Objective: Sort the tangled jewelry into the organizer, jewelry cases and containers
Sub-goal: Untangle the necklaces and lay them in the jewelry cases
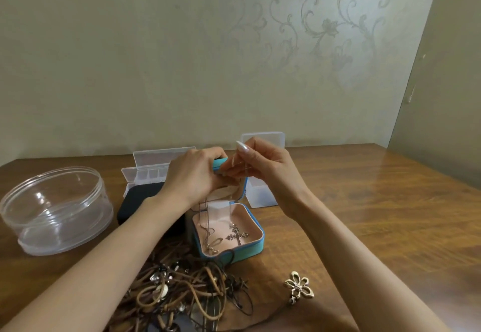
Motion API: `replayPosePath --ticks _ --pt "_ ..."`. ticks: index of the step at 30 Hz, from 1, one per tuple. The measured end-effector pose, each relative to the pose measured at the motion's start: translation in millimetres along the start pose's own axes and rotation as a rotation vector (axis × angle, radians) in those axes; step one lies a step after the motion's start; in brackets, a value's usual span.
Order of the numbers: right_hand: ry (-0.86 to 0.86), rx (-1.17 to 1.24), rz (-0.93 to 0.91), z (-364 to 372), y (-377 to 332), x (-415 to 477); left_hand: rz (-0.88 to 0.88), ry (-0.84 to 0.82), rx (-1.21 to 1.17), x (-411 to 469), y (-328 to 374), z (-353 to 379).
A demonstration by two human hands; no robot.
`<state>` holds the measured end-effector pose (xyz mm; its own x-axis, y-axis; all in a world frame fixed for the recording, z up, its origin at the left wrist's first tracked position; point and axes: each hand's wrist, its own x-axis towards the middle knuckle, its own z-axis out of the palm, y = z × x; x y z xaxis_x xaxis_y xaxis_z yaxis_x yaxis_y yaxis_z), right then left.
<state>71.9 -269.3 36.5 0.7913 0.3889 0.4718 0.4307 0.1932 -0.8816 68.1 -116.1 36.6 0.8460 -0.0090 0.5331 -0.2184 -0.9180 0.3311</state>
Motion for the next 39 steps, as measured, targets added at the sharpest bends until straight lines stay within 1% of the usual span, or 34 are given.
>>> replayPosePath --ticks 4,9,14,18,20,22,24,27,29,33,36,39 --pt "-0.002 -0.005 -0.009 -2 0 1 -0.015 -0.01 -0.064 3 1 -1" --pt "0.01 0.012 -0.032 -3 6 3 0.009 0.022 -0.052 9 -2 2" --pt "0.1 0.002 -0.034 -3 7 3 -0.03 -0.018 -0.058 13 -6 3" --pt "0.123 0.189 0.041 -3 5 3 -0.04 -0.047 -0.054 15 -8 2" --pt "0.154 0.189 0.098 -4 5 1 -0.04 -0.045 -0.036 16 -7 2" --pt "0.213 0.006 0.15 -4 7 1 -0.028 -0.052 -0.022 16 -7 1" --pt "0.231 -0.29 0.164 -4 12 1 -0.019 -0.068 -0.016 16 -7 0" --pt "0.189 -0.808 0.042 -2 19 0 -0.016 -0.072 -0.019 16 -8 -1" --pt "0.177 -1.026 -0.045 2 22 -3 -0.012 -0.082 -0.041 16 -9 -1" --pt "0.222 -1.248 -0.188 8 27 -3 -0.004 -0.075 -0.036 16 -8 -1" --pt "0.309 -1.3 -0.356 10 31 -2 -0.006 -0.067 -0.03 15 -7 0" --pt "0.408 -1.342 -0.471 10 39 1 -0.002 -0.09 -0.026 16 -9 -4"
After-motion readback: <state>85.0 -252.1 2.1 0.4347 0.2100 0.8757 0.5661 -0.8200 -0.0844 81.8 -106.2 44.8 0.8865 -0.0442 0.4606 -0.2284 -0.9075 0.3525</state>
